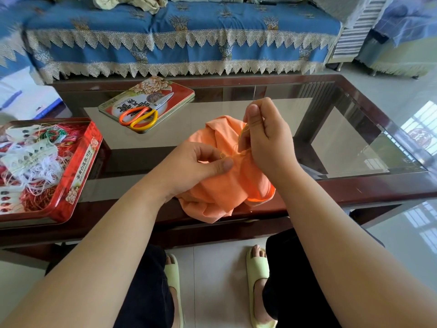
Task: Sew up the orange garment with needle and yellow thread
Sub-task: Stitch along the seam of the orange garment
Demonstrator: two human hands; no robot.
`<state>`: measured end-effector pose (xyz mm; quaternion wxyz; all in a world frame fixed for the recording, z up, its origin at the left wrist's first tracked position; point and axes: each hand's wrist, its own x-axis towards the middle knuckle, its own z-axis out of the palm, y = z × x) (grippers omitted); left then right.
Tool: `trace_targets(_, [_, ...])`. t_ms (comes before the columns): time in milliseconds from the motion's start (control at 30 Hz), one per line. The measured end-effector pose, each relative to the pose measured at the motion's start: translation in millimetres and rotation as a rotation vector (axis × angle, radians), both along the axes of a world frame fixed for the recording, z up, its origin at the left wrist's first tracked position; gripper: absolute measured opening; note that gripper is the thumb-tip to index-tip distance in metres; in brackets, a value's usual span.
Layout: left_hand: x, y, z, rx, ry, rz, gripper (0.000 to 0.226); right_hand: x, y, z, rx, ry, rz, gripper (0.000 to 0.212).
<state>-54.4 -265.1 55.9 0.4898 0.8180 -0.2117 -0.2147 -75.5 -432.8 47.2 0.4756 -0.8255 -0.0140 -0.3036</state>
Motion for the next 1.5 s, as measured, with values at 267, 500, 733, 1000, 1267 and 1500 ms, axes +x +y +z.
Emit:
trace_targets(267, [2, -4, -11, 0.183, 0.016, -0.25, 0.019, 34, -27, 26, 0.46, 0.196, 0.058, 0.031])
trace_targets(500, [2, -12, -19, 0.304, 0.062, -0.467, 0.028, 48, -34, 13, 1.032, 0.369, 0.239, 0.03])
trace_targets(733, [0, -19, -27, 0.416, 0.109, -0.546, 0.034, 48, -36, 8, 1.186, 0.315, 0.349, 0.031])
trace_targets(1000, [0, -19, -23, 0.407, 0.14, -0.545, 0.032, 44, -35, 9, 1.136, 0.193, 0.304, 0.031])
trace_targets(1267, [2, -20, -24, 0.287, 0.086, -0.383, 0.018, 17, 10, 17, 1.136, 0.389, 0.822, 0.034])
trace_targets(1500, [4, -14, -22, 0.135, -0.003, -0.139, 0.01, -6, 24, 17, 0.631, 0.515, 0.696, 0.03])
